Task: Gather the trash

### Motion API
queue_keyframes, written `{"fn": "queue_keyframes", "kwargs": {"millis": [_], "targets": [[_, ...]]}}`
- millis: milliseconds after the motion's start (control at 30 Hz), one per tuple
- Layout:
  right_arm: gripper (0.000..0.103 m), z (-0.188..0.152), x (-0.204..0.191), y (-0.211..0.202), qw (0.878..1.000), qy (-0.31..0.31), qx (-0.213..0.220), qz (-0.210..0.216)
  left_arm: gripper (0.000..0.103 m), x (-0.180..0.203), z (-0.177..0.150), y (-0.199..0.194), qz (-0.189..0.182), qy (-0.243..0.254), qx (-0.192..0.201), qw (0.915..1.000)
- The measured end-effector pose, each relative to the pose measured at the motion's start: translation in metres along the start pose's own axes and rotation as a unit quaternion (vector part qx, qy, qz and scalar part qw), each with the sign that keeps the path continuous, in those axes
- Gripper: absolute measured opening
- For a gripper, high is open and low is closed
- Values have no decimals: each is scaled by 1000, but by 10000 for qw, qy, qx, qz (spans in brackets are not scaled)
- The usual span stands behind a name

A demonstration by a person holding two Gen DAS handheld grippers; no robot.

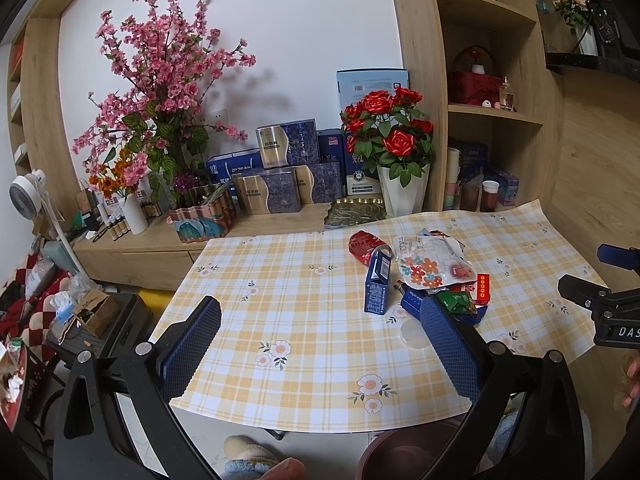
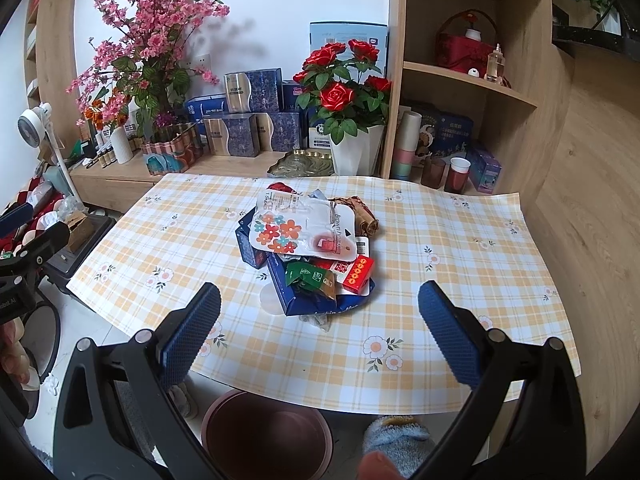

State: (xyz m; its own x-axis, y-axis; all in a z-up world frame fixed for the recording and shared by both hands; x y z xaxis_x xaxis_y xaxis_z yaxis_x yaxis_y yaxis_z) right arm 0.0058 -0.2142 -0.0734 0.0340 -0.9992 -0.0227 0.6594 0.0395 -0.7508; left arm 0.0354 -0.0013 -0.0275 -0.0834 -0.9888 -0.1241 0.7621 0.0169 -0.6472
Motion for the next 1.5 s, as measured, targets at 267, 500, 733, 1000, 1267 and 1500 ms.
{"fn": "queue_keyframes", "kwargs": {"millis": [267, 500, 733, 1000, 1267, 1500], "targets": [[97, -5, 1, 3, 10000, -18, -6, -1, 98, 0, 1, 0, -3, -1, -4, 10000], [97, -8, 1, 4, 10000, -28, -8, 5, 98, 3, 1, 0, -4, 6, -10, 10000], [97, -7, 0, 4, 10000, -23, -5, 2, 98, 3, 1, 1, -4, 0, -14, 10000], [97, -8, 0, 4, 10000, -25, -13, 1, 98, 6, 1, 1, -86, -13, -18, 10000], [97, -13, 2, 9, 10000, -72, -10, -18, 98, 12, 1, 5, -232, -197, 141, 9994], [97, -12, 3, 22, 9997, -107, -123, 199, 98, -3, 1, 12, 58, -303, 298, 9991]]}}
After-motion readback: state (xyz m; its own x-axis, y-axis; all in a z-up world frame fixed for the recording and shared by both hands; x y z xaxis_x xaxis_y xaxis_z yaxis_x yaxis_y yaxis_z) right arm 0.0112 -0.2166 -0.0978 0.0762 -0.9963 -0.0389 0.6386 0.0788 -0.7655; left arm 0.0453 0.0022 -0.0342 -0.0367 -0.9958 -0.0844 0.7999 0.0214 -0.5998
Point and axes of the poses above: each gripper's, at about its wrist camera, not at the fingertips, and y roughly the way its jaws point, x to its right, z to its top, the point moved 4 cm from there along y, roughly the way its jaws point, and after that the axes turned 11 degrees about -x, right-handed, at the moved point
